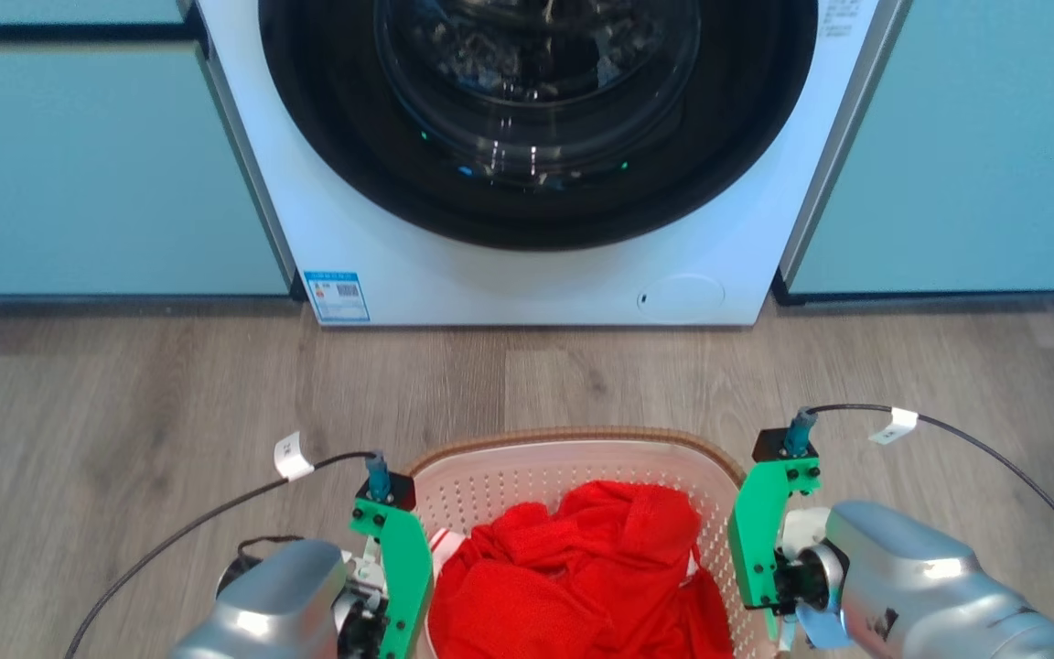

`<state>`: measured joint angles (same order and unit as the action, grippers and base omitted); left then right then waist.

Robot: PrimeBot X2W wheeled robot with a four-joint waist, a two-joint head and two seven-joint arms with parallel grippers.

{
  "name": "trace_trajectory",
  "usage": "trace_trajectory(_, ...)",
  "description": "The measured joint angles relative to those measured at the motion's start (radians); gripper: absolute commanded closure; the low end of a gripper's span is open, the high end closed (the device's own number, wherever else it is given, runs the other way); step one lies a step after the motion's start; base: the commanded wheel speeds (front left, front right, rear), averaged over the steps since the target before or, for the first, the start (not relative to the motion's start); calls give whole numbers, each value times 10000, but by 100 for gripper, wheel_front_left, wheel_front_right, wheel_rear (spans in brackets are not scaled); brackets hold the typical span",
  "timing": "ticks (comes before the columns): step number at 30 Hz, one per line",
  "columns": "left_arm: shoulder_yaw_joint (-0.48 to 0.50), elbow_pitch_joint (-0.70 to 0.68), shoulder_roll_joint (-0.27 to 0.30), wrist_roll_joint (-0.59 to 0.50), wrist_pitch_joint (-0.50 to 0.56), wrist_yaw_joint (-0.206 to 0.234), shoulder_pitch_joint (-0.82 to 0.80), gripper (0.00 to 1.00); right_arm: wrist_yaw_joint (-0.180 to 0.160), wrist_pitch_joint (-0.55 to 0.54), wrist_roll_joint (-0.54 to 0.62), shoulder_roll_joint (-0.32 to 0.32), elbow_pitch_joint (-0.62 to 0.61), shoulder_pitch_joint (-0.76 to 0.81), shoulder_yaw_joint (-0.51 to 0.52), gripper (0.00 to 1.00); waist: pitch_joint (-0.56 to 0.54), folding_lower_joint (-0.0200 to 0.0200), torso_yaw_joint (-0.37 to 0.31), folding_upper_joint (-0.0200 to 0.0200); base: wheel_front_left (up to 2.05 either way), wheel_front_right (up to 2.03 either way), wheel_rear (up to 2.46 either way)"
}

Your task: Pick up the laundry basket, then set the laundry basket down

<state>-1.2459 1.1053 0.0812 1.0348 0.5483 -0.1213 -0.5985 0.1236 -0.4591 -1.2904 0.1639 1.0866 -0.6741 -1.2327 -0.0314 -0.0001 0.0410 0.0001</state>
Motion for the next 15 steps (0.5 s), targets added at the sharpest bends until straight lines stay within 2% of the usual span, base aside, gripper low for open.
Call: trace_trajectory(15,-311,-548,261,439,637,73,29,100,-2,-314,-61,69,-190,0,-259,100,-551,0,5,0,0,0,0)
